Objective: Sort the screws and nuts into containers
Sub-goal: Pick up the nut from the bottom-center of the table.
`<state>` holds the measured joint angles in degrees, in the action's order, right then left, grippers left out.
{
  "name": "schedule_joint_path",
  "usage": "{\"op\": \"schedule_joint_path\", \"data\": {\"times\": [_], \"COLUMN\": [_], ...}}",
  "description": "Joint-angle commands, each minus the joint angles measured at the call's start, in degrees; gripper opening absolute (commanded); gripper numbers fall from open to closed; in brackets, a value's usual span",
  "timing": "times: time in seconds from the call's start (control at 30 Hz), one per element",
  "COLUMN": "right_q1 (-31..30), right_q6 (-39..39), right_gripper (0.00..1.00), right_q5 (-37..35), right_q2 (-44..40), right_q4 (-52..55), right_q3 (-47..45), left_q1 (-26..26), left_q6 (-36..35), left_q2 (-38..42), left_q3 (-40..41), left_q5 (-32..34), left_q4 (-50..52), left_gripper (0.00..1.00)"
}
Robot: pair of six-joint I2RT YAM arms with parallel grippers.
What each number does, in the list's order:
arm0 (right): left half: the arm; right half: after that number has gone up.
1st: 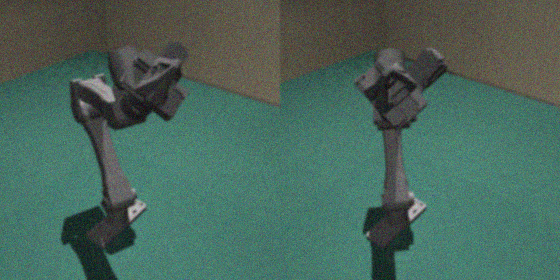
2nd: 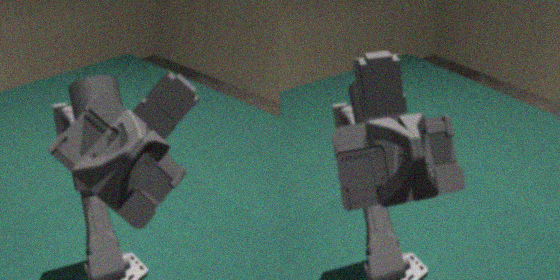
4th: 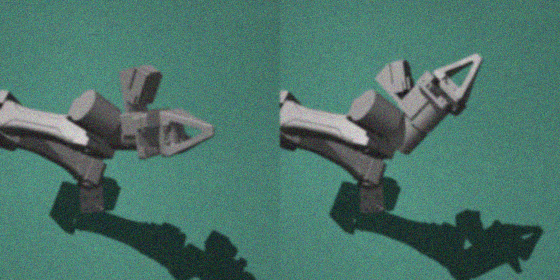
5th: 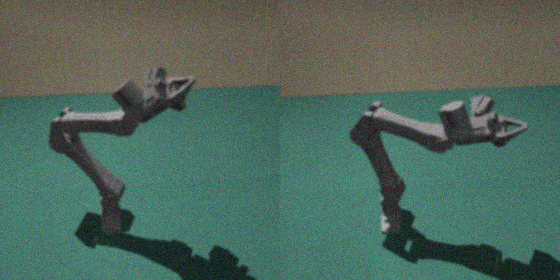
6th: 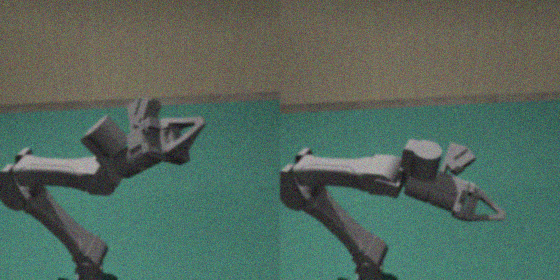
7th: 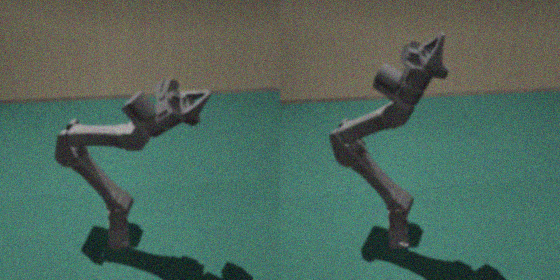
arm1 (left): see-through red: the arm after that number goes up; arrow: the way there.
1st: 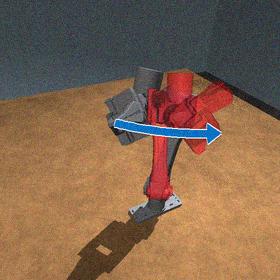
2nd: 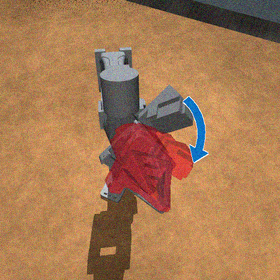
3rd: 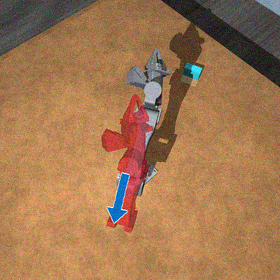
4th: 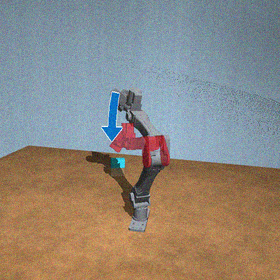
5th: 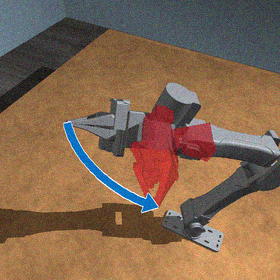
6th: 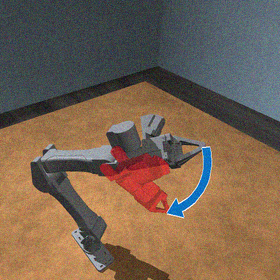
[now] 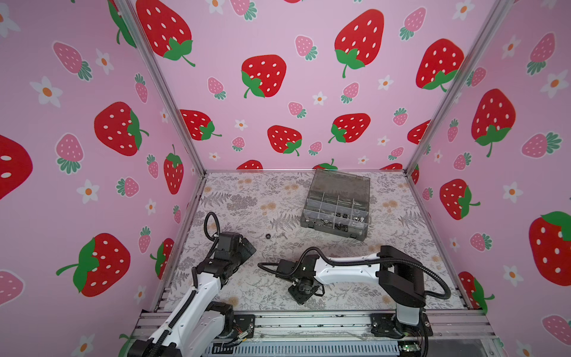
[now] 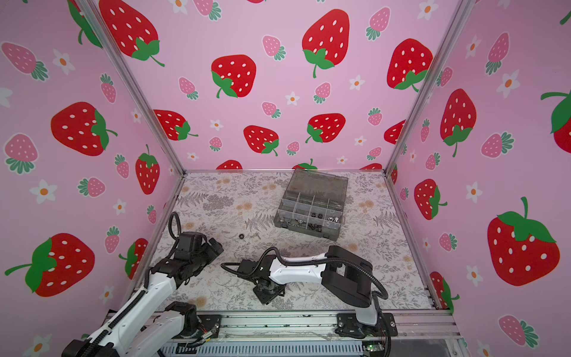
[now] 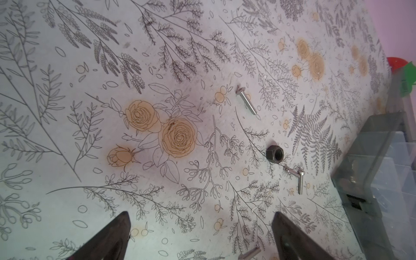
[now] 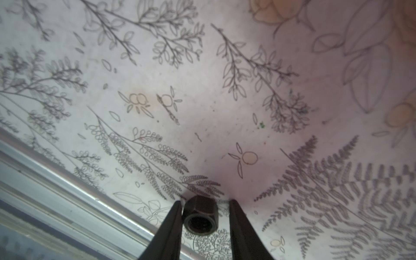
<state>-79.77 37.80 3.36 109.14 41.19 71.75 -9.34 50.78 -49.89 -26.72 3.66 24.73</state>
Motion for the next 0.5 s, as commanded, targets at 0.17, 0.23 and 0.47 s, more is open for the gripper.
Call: {"op": "schedule_joint_path", "data": {"times": [0.17, 0.23, 0.47], "right_q1": [-0.21, -0.21, -0.21], "right_q6": [-0.71, -0.68, -0.80], "right_gripper": [0.32, 0.32, 0.30], "right_q5": [0.16, 0.23, -0.22], "right_q2": [2.56, 2.39, 2.25], "right_q4": [2.40, 2.70, 3.59], "right_q3": [-1.02, -1.38, -2.22], "left_q1": [0.55, 0.56, 0.66], "left_q6": [0.30, 0.33, 0.37], "left_q2": [0.63, 0.45, -0.46], "left_q3": [-1.32, -1.40, -1.54], "left_q5": [1.17, 1.04, 0.84], "left_q4": [1.87, 1.89, 1.30], "left_gripper": [0.99, 0.99, 0.99]}}
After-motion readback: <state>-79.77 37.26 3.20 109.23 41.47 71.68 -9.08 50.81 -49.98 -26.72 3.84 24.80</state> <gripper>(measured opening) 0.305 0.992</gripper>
